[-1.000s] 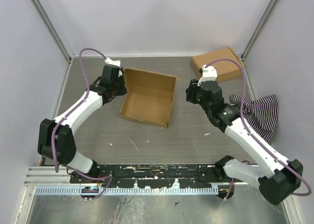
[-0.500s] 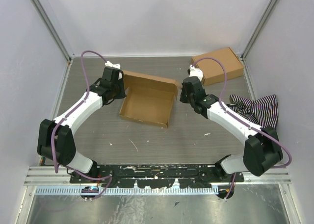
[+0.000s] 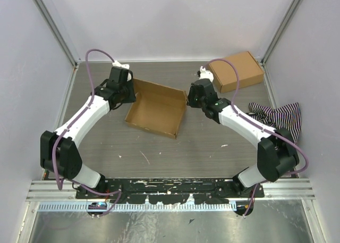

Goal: Fold the paper box

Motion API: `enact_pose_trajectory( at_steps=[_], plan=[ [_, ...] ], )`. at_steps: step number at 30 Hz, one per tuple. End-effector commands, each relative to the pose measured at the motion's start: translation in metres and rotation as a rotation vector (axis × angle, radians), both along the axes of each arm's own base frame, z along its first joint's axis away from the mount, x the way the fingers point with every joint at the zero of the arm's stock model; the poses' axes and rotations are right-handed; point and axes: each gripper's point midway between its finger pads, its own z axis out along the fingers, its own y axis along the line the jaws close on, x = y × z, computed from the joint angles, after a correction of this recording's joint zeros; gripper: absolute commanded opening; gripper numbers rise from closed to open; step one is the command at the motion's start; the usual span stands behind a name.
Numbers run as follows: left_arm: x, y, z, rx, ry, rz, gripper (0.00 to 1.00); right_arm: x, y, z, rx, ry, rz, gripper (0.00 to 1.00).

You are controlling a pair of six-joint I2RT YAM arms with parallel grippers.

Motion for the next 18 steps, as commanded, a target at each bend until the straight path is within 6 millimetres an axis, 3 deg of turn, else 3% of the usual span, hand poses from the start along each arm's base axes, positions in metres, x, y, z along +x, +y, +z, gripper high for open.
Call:
enact_pose_trajectory(
  at_steps=[1,8,18],
  plan=[
    [-0.003,0.014,0.030,0.066,-0.019,0.025,0.38,0.015,-0.010,0.063,0.004,-0.144,-0.062,0.36],
    [-0.006,0.036,0.045,0.175,-0.055,0.046,0.50,0.000,-0.027,0.092,-0.037,-0.196,-0.062,0.57],
    [0.019,0.045,0.037,0.298,-0.027,0.072,0.52,-0.014,-0.025,0.104,-0.049,-0.208,0.017,0.58]
  ],
)
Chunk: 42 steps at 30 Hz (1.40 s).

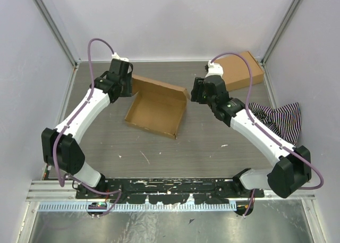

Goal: Fold the paper box

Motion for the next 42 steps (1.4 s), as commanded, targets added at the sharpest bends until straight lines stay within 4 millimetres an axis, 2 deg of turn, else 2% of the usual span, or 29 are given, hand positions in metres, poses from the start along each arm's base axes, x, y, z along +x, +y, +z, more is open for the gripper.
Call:
enact_pose_trajectory(
  at_steps=[1,6,12,15,18,25,34,42],
  plan=[
    [0.010,0.007,0.005,0.068,-0.003,0.013,0.52,-0.001,0.006,0.029,0.015,-0.059,0.055,0.58],
    [0.009,0.005,0.010,0.055,-0.018,0.007,0.52,-0.004,0.020,0.030,0.026,-0.063,0.140,0.58],
    [0.005,0.006,0.011,0.043,-0.033,0.004,0.51,-0.013,0.031,0.053,0.025,-0.147,0.262,0.63],
    [0.006,0.005,0.009,0.045,-0.026,0.005,0.51,-0.018,0.032,0.057,0.015,-0.138,0.288,0.66],
    [0.007,0.005,0.010,0.042,-0.026,0.006,0.51,-0.023,0.033,0.056,0.022,-0.113,0.301,0.69],
    [0.006,0.003,0.011,0.031,-0.029,0.004,0.50,-0.032,0.033,0.039,0.035,-0.047,0.298,0.69],
    [0.003,0.003,0.010,0.022,-0.024,0.002,0.50,-0.048,0.018,0.029,-0.035,-0.001,0.300,0.66],
    [0.003,0.002,0.010,0.015,-0.025,0.003,0.49,-0.056,0.037,0.028,0.005,-0.003,0.384,0.64]
  ],
)
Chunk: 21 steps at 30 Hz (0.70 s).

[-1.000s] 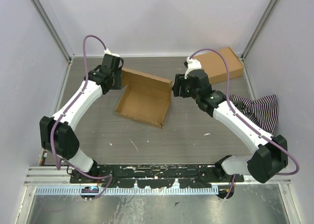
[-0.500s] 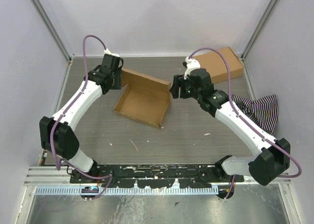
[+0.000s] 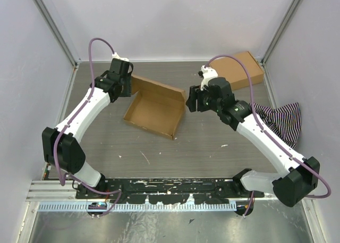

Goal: Fold the paper box

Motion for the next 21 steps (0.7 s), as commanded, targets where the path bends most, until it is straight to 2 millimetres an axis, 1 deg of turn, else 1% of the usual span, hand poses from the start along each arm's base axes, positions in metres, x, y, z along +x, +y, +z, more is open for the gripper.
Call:
enact_pose_trajectory(
  at_steps=[1,5,8,10,14,19,21],
  plan=[
    [-0.001,-0.003,0.011,-0.025,-0.033,-0.007,0.49,-0.006,0.016,0.017,0.042,-0.048,0.068,0.64],
    [-0.001,-0.003,0.011,-0.026,-0.031,-0.007,0.49,-0.009,0.021,0.014,0.039,-0.031,0.080,0.63],
    [-0.001,-0.003,0.011,-0.027,-0.032,-0.006,0.49,-0.007,0.023,0.003,0.044,-0.013,0.053,0.62],
    [-0.001,-0.003,0.010,-0.025,-0.031,-0.006,0.49,-0.001,0.023,-0.006,0.033,-0.007,0.021,0.62],
    [-0.001,-0.004,0.008,-0.029,-0.026,-0.007,0.49,0.015,0.015,-0.014,0.025,-0.027,-0.093,0.62],
    [-0.001,-0.004,0.010,-0.027,-0.029,-0.009,0.49,0.031,0.020,-0.019,0.025,-0.049,-0.146,0.61],
    [-0.001,-0.003,0.011,-0.025,-0.033,-0.009,0.49,0.039,0.021,-0.020,0.014,-0.061,-0.177,0.59]
  ],
)
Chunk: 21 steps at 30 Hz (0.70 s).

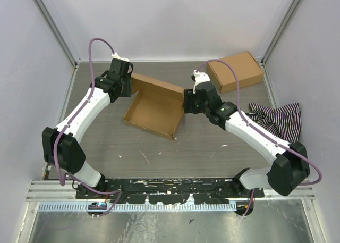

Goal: Fold the paper box

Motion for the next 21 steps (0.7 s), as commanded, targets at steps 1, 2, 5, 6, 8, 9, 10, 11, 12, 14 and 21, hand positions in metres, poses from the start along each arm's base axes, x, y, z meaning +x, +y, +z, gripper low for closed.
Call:
enact_pose_trajectory(
  at_steps=[1,2,5,6,8,9,10,11,12,14,21],
  plan=[
    [0.000,-0.002,0.011,-0.017,-0.034,-0.005,0.49,0.030,0.007,0.027,0.041,-0.128,-0.103,0.58],
    [-0.001,-0.002,0.011,-0.018,-0.033,-0.005,0.49,0.033,0.008,0.028,0.043,-0.135,-0.111,0.57],
    [-0.001,-0.002,0.010,-0.017,-0.031,-0.005,0.49,0.040,0.014,0.030,0.044,-0.153,-0.122,0.54],
    [-0.002,-0.001,0.010,-0.017,-0.031,-0.005,0.49,0.042,0.016,0.028,0.040,-0.156,-0.126,0.53],
    [-0.002,-0.001,0.011,-0.017,-0.033,-0.004,0.49,0.044,0.017,0.029,0.038,-0.170,-0.137,0.51],
    [-0.002,-0.001,0.011,-0.016,-0.033,-0.004,0.49,0.046,0.018,0.031,0.040,-0.182,-0.144,0.51],
    [-0.003,0.000,0.012,-0.015,-0.033,-0.003,0.49,0.047,0.018,0.031,0.040,-0.191,-0.152,0.51],
    [-0.003,0.000,0.011,-0.011,-0.032,-0.003,0.49,0.048,0.017,0.032,0.038,-0.201,-0.158,0.51],
    [-0.003,0.001,0.012,-0.010,-0.034,-0.004,0.49,0.049,0.017,0.033,0.035,-0.207,-0.161,0.51],
    [-0.004,0.002,0.011,-0.004,-0.035,-0.002,0.49,0.051,0.017,0.036,0.036,-0.215,-0.174,0.51],
    [-0.003,0.006,0.014,0.011,-0.049,0.015,0.50,0.061,0.009,0.026,-0.025,-0.200,-0.244,0.05]
  ],
)
